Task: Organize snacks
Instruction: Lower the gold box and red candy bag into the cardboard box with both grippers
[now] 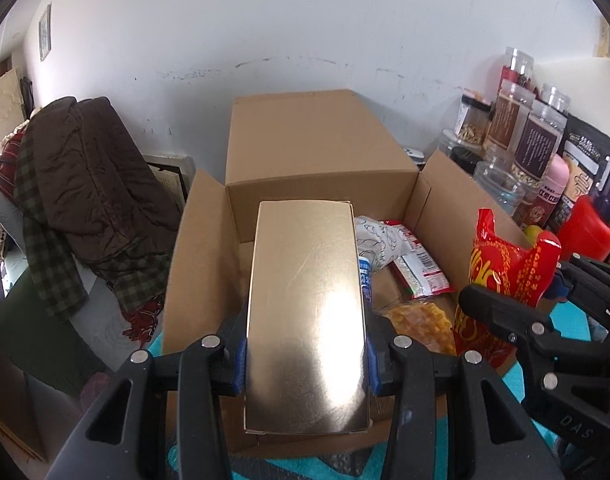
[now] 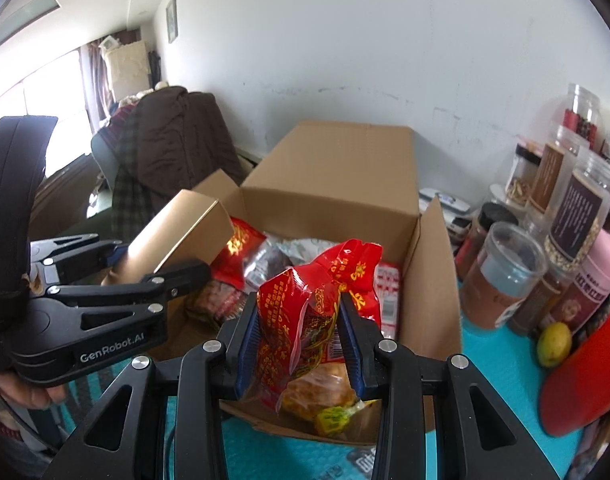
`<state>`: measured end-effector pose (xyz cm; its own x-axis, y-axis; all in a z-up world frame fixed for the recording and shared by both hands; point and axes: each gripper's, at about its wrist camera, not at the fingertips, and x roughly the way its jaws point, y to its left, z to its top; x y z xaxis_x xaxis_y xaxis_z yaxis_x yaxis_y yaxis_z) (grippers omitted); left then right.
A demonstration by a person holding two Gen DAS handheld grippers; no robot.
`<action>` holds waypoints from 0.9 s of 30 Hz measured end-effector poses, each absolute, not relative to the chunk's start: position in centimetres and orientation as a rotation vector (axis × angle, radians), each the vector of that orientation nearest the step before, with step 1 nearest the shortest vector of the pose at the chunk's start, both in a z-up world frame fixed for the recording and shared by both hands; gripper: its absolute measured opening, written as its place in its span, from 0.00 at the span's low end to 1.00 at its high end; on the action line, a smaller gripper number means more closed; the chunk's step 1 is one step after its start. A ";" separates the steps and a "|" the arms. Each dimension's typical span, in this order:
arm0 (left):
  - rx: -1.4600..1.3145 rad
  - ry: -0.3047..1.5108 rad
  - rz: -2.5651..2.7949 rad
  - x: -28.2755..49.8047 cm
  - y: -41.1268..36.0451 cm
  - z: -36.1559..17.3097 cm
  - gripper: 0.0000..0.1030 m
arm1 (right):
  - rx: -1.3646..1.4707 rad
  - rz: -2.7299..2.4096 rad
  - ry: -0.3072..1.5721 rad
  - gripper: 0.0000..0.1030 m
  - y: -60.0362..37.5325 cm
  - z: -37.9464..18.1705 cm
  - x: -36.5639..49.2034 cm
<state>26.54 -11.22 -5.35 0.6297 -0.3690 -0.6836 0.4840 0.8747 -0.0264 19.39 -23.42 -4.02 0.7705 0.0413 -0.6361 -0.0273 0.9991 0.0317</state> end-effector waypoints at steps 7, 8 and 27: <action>0.177 0.783 -0.479 27.6 -11.8 -6.8 0.42 | 0.005 0.025 0.732 0.36 -23.4 -5.5 20.3; 0.180 0.787 -0.475 27.7 -11.8 -7.0 0.42 | 0.004 0.025 0.739 0.36 -23.4 -5.8 20.4; 0.277 0.826 -0.413 27.6 -12.7 -8.4 0.42 | -0.039 -0.015 0.815 0.36 -23.1 -7.6 21.8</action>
<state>27.57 -12.68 -8.45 0.6052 -0.2463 -0.7570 0.4580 0.8855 0.0781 21.84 -23.11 -7.59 0.6856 -0.0279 -0.7275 -0.0018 0.9992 -0.0400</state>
